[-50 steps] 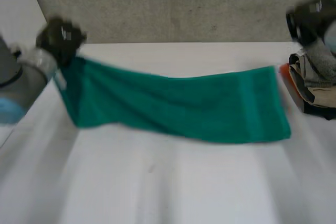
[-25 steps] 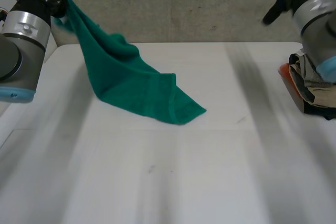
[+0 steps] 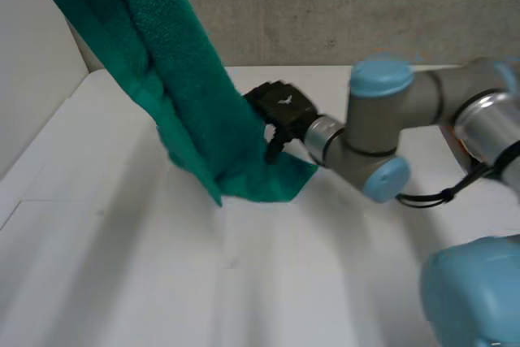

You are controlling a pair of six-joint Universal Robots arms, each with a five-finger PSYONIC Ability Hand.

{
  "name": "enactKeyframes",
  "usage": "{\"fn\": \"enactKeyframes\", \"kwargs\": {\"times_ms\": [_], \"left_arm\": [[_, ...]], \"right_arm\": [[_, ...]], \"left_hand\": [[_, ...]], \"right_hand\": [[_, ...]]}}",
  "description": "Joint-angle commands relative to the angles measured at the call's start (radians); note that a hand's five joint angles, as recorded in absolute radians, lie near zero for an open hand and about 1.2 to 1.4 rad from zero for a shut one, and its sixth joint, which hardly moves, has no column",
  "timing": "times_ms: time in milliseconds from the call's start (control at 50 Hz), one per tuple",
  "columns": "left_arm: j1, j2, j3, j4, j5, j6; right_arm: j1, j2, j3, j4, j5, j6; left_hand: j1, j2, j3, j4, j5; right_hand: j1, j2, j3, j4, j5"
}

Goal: Fold the laundry.

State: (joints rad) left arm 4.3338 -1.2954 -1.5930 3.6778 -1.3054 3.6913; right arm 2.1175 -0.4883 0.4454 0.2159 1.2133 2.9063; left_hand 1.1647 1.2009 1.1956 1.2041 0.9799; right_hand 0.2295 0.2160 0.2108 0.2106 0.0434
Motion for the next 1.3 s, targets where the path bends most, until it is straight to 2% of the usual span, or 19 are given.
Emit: {"fn": "enactKeyframes", "kwargs": {"times_ms": [20, 40, 60, 120, 140, 220, 360, 400, 480, 660, 740, 800, 880, 960, 1060, 1120, 1220, 1280, 1300], "left_arm": [[-0.02, 0.087, -0.039, 0.005, 0.002, -0.028], [-0.02, 0.088, -0.042, 0.008, 0.002, -0.028], [-0.02, 0.09, -0.045, 0.01, 0.003, -0.028], [-0.011, 0.088, -0.045, 0.004, 0.008, -0.03], [-0.008, 0.087, -0.044, 0.001, 0.006, -0.03], [0.027, 0.077, -0.048, 0.002, 0.008, -0.025], [0.22, 0.054, -0.054, -0.099, 0.008, -0.033], [0.283, 0.05, -0.064, -0.149, 0.008, -0.042], [0.32, 0.048, -0.09, -0.202, 0.024, -0.053], [0.337, -0.01, -0.122, -0.418, 0.052, -0.039], [0.342, -0.057, -0.116, -0.568, 0.052, 0.021], [0.343, -0.135, -0.117, -0.665, 0.052, 0.143], [0.334, -0.223, -0.113, -0.687, 0.044, 0.24], [0.333, -0.373, -0.062, -0.673, 0.043, 0.271], [0.304, -0.563, 0.1, -0.639, 0.028, 0.271], [0.264, -0.691, 0.279, -0.582, -0.012, 0.269], [0.213, -0.824, 0.557, -0.403, -0.1, 0.257], [0.198, -0.848, 0.66, -0.189, -0.112, 0.222], [0.195, -0.844, 0.673, -0.06, -0.115, 0.188]], "right_arm": [[0.056, 0.198, -0.201, -0.003, 0.055, 0.025], [0.056, 0.206, -0.211, -0.003, 0.064, 0.025], [0.056, 0.214, -0.232, -0.004, 0.099, 0.027], [0.053, 0.206, -0.251, -0.003, 0.175, 0.025], [0.044, 0.177, -0.254, 0.003, 0.228, 0.021], [-0.019, 0.01, -0.22, 0.043, 0.275, -0.019], [-0.195, -0.37, 0.003, 0.223, 0.186, -0.243], [-0.217, -0.432, 0.05, 0.23, 0.169, -0.275], [-0.303, -0.567, 0.177, 0.25, 0.15, -0.338], [-0.525, -0.835, 0.306, 0.517, 0.12, -0.535], [-0.533, -0.848, 0.367, 0.537, 0.092, -0.578], [-0.531, -0.855, 0.429, 0.539, 0.08, -0.585], [-0.518, -0.837, 0.505, 0.533, 0.094, -0.588], [-0.472, -0.747, 0.512, 0.491, 0.101, -0.579], [-0.4, -0.561, 0.411, 0.387, 0.205, -0.564], [-0.364, -0.462, 0.273, 0.311, 0.29, -0.532], [-0.317, -0.331, -0.014, 0.128, 0.338, -0.423], [-0.31, -0.305, -0.128, -0.046, 0.336, -0.334], [-0.312, -0.305, -0.137, -0.087, 0.336, -0.322]], "left_hand": [[0.232, 0.195, 0.201, 0.192, 0.242], [0.232, 0.195, 0.201, 0.192, 0.242], [0.232, 0.195, 0.201, 0.192, 0.242], [0.232, 0.195, 0.201, 0.192, 0.242], [0.232, 0.195, 0.201, 0.192, 0.242], [0.232, 0.195, 0.201, 0.192, 0.242], [0.232, 0.195, 0.201, 0.192, 0.242], [0.232, 0.195, 0.201, 0.192, 0.242], [0.232, 0.195, 0.201, 0.192, 0.242], [0.232, 0.195, 0.201, 0.192, 0.242], [0.232, 0.195, 0.201, 0.192, 0.242], [0.232, 0.195, 0.201, 0.192, 0.242], [0.232, 0.195, 0.201, 0.192, 0.242], [0.232, 0.195, 0.201, 0.192, 0.242], [0.232, 0.195, 0.201, 0.192, 0.242], [0.232, 0.195, 0.201, 0.192, 0.242], [0.232, 0.195, 0.201, 0.192, 0.242], [0.232, 0.195, 0.201, 0.192, 0.242], [0.232, 0.195, 0.201, 0.192, 0.242]], "right_hand": [[0.44, 0.454, 0.459, 0.459, 0.452], [0.71, 0.723, 0.729, 0.729, 0.722], [1.162, 1.176, 1.181, 1.181, 1.174], [1.167, 1.18, 1.185, 1.186, 1.178], [1.167, 1.18, 1.185, 1.186, 1.178], [1.167, 1.18, 1.185, 1.186, 1.178], [1.167, 1.18, 1.185, 1.186, 1.178], [1.167, 1.18, 1.185, 1.186, 1.178], [1.167, 1.18, 1.185, 1.186, 1.178], [1.167, 1.18, 1.185, 1.186, 1.178], [1.167, 1.18, 1.185, 1.186, 1.178], [1.167, 1.18, 1.185, 1.186, 1.178], [1.167, 1.18, 1.185, 1.186, 1.178], [1.167, 1.18, 1.185, 1.186, 1.178], [1.167, 1.18, 1.185, 1.186, 1.178], [1.167, 1.18, 1.185, 1.186, 1.178], [1.167, 1.18, 1.185, 1.186, 1.178], [1.167, 1.18, 1.185, 1.186, 1.178], [1.167, 1.18, 1.185, 1.186, 1.178]]}}
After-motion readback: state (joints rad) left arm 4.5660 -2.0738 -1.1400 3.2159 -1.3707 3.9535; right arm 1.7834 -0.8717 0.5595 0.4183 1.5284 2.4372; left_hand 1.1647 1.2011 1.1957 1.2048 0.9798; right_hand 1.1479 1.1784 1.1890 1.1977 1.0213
